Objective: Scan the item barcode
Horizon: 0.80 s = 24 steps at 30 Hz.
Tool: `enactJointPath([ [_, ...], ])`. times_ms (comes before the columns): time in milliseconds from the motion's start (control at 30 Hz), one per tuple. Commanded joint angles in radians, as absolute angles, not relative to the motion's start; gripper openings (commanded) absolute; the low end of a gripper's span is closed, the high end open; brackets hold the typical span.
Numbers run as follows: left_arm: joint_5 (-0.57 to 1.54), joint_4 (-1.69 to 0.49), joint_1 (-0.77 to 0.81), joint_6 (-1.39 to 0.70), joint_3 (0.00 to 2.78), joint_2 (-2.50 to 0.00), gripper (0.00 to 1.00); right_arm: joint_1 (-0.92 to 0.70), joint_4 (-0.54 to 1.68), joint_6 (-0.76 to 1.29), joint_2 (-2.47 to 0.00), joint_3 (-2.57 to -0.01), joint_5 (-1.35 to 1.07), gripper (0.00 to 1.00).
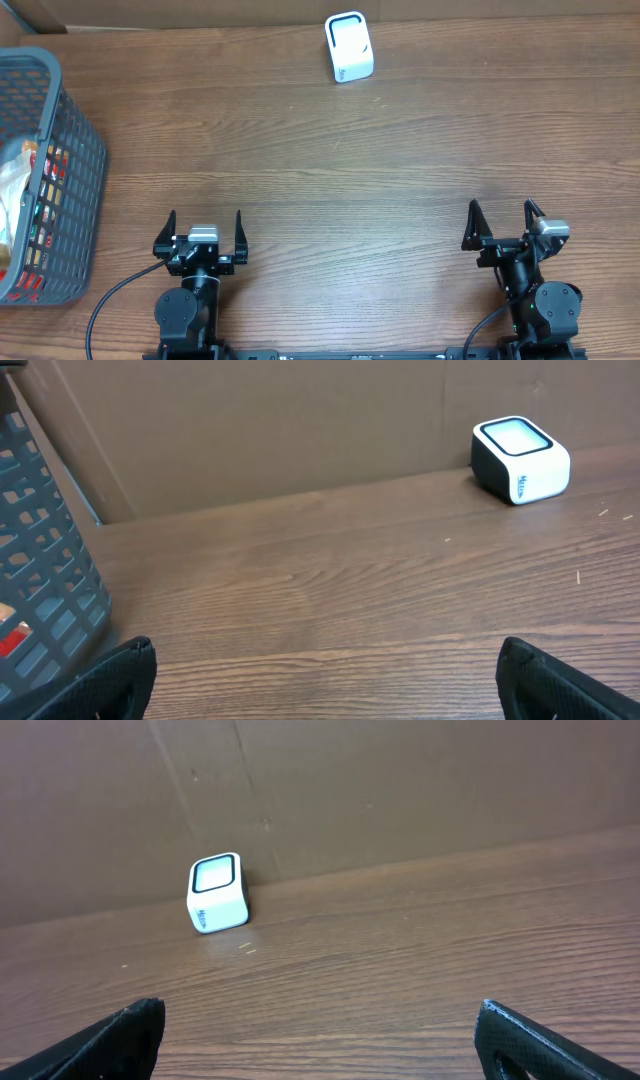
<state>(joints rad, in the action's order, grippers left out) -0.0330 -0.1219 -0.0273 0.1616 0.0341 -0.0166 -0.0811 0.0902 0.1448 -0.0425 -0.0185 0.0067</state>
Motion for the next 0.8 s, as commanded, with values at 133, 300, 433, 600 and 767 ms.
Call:
enactJointPath([
  [133,-0.024,-0.115,-0.023,0.179,0.024,-0.004,1.0,-0.085,0.083,0.138,-0.044,-0.008,0.007,1.0],
  [300,-0.025,-0.114,-0.023,0.18,0.024,-0.004,1.0,-0.085,0.084,0.138,-0.044,-0.008,0.006,1.0],
  [433,0.023,-0.115,-0.023,0.176,0.024,-0.004,1.0,-0.085,0.083,0.138,-0.044,-0.008,0.007,1.0],
  [600,0.057,-0.12,-0.023,0.105,0.031,-0.004,1.0,-0.085,0.083,0.138,-0.044,-0.008,0.007,1.0],
  [767,0.079,-0.147,-0.023,0.063,0.064,-0.005,1.0,-0.085,0.083,0.138,-0.044,-0.008,0.007,1.0],
])
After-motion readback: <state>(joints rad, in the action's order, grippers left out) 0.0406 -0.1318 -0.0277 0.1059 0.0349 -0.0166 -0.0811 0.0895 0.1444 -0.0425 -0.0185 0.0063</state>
